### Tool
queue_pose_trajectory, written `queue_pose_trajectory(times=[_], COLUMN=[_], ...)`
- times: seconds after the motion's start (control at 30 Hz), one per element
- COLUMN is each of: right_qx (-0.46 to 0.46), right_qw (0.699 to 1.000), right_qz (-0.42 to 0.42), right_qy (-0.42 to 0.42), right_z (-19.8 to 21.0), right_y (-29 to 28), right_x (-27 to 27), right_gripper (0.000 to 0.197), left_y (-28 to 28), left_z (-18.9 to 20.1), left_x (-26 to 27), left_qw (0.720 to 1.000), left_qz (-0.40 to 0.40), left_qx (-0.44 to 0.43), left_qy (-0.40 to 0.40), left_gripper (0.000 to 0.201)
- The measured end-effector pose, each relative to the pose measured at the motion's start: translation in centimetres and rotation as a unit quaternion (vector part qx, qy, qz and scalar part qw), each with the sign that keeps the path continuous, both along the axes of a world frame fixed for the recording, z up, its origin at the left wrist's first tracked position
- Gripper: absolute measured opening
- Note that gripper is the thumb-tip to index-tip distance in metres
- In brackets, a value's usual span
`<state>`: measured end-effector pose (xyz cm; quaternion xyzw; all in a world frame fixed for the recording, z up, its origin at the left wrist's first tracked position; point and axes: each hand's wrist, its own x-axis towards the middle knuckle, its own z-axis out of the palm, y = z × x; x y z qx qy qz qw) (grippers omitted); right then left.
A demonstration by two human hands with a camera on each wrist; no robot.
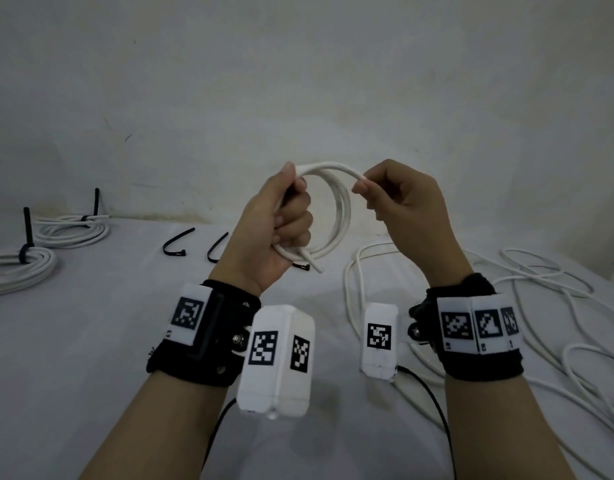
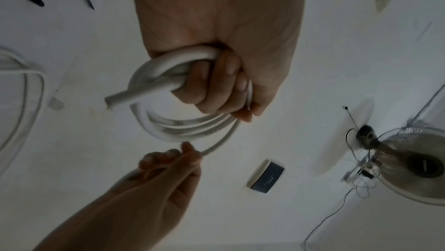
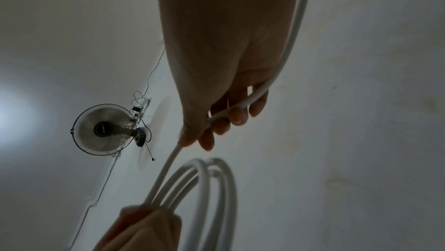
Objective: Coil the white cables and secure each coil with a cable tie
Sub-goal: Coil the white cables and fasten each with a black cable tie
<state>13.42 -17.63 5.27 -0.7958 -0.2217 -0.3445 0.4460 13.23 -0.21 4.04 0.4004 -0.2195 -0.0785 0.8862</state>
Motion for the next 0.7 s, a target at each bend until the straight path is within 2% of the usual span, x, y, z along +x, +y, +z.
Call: queue_pose_trajectory(times=[0.17,0.37,0.47,0.57,0.7], right_qx=[-0.087,-0.004,-0.004,-0.048,-0.162], right_qw=[0.993,0.994,0.986,0.974,0.969], right_qz=[-0.029,-0.031,0.004,0.033,-0.022], right_qy=[0.081,0.107,0.164,0.220,0.185], right_z=[-0.7,-0.7,-0.7,-0.8,-0.9], right_y=[-1.3,-1.9,-1.7,-1.8,-1.0], right_x=[0.6,0.4,0.1,-0.2,0.1], right_gripper=[0.011,0.013,0.015,0.016,0.018], left_y=[1.5,3.1,3.5,4.2,4.2], left_z=[0.6,0.3,0.0,-0.1,0.1], left_x=[0.7,1.7,2.1,2.4,2.4], left_qw=[0.993,0.981,0.974,0.968,0.969], left_qz=[0.038,0.103,0.138,0.172,0.180], left_qx=[-0.110,-0.164,-0.181,-0.183,-0.169], left_qy=[0.024,0.023,0.020,0.008,-0.005], left_gripper=[0.039,0.037,0.034,0.034,0.034])
